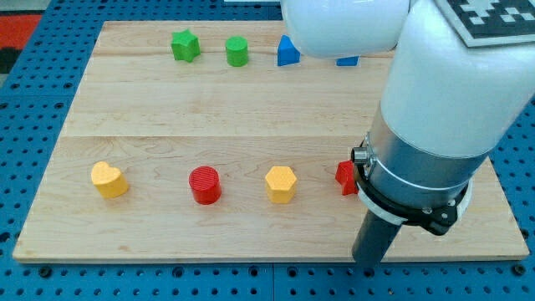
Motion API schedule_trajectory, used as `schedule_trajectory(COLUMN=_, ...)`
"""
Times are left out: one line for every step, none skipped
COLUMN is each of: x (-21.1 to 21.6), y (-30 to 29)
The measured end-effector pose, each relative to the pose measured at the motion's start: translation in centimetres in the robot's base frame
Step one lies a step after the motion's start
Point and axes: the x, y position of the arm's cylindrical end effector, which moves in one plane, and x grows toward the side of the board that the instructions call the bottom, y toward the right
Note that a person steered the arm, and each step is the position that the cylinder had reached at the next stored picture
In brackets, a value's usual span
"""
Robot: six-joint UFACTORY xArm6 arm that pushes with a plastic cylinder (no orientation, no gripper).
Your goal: Move the yellow heart to the center of the board
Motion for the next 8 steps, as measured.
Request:
schedule_trajectory(x=0.0, y=-0.6)
schedule_trajectory(x=0.1, y=-3.8)
schedule_trajectory(x=0.1, y=-8.3)
schedule_trajectory(x=0.0, y=-15.8)
schedule_trajectory(x=-1.4, y=-23.9)
schedule_trajectory(x=-3.5, y=-30.8)
schedule_trajectory(x=-7.3, y=-32.4)
schedule_trajectory(x=-9.5, y=-31.8)
